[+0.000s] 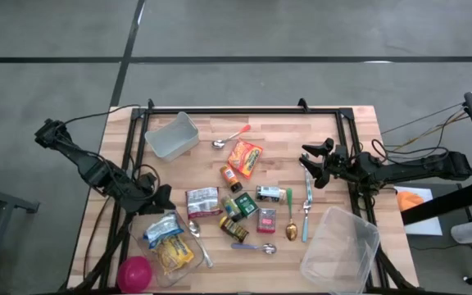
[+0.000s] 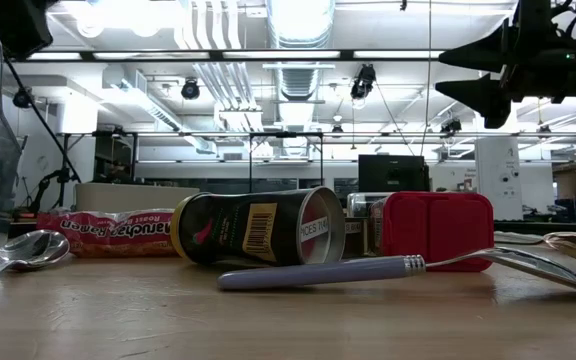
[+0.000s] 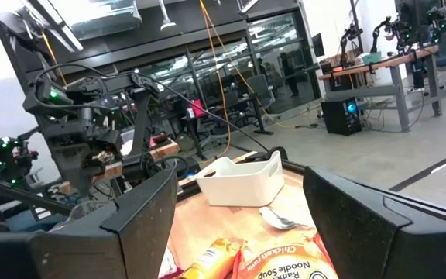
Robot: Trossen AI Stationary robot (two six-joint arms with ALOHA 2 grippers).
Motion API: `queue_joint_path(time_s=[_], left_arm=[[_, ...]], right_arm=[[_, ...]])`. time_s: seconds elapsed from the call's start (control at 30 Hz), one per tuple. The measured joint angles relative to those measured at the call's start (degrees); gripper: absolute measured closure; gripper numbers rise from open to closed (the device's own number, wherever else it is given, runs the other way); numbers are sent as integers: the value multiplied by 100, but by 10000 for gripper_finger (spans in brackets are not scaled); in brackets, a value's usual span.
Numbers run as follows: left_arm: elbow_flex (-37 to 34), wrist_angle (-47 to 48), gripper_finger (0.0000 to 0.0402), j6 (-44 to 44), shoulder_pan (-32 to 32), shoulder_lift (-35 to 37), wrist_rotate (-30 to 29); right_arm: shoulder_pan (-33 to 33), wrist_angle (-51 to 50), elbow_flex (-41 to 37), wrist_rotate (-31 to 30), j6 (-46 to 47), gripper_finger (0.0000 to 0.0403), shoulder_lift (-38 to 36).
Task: Pick & Place Food Item
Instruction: Put the red noodle pack into the transparent bin
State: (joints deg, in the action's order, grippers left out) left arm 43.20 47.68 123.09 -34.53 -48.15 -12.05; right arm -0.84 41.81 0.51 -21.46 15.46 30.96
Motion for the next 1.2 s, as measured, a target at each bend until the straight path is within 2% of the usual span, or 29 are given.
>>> queue_joint_path(time_s=[0.17, 0.3, 0.57, 1.03, 1.2], left_arm=[[-9, 347, 132, 101, 308, -3, 2], [-9, 369, 132, -341, 620, -51, 9], [14, 619, 132, -1494, 1461, -242, 403], [688, 725, 132, -3542, 2560, -1871, 761], [882, 749, 132, -3758, 2740, -2536, 730]], right_arm=[[0, 1, 0, 1, 0, 126, -1], [0, 1, 0, 0, 0, 126, 0], [0, -1, 0, 0, 0, 126, -2], [2, -35, 0, 0, 0, 126, -2], [2, -119, 0, -1, -1, 126, 0]])
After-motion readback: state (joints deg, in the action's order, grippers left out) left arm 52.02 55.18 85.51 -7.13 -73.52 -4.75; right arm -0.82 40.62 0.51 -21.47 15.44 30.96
